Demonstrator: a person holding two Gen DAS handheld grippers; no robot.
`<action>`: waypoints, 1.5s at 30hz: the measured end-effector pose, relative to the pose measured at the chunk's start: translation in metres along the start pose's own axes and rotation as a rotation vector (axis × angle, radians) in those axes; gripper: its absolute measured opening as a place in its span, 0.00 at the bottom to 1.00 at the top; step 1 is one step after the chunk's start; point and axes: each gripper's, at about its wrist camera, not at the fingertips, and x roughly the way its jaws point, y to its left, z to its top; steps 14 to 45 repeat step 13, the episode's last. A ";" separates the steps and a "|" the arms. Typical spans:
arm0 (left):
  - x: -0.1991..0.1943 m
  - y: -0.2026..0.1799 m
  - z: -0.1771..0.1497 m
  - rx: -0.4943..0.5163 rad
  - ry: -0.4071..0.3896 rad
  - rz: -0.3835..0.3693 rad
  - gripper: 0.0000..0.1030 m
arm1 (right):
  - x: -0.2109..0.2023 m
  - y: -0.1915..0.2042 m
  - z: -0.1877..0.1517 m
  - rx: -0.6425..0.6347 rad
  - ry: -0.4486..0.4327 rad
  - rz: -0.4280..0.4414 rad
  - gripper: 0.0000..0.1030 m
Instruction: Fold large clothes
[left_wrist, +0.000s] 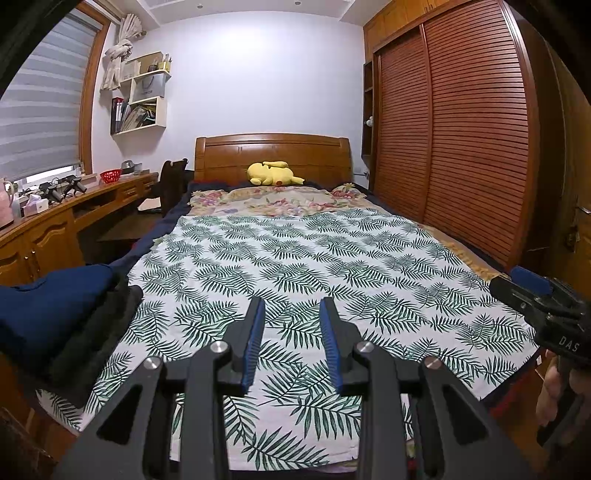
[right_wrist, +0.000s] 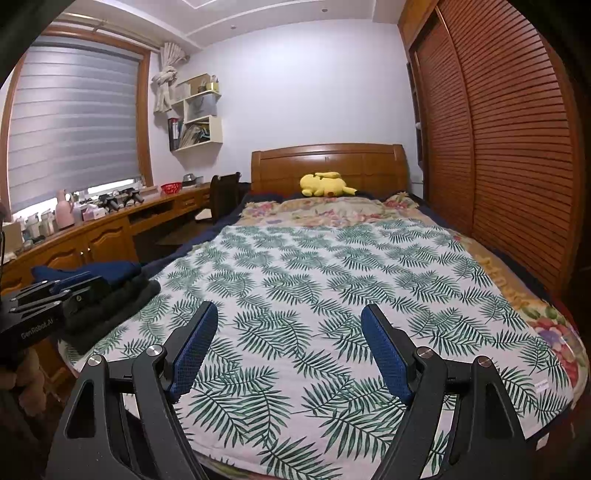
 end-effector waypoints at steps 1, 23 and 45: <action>0.000 0.000 0.000 0.000 0.001 0.000 0.28 | 0.000 0.000 0.000 0.000 0.000 -0.001 0.79; -0.003 0.000 0.001 0.001 -0.001 0.002 0.28 | -0.001 0.000 0.000 0.001 0.000 -0.001 0.79; -0.003 0.000 0.001 0.001 -0.001 0.002 0.28 | -0.001 0.000 0.000 0.001 0.000 -0.001 0.79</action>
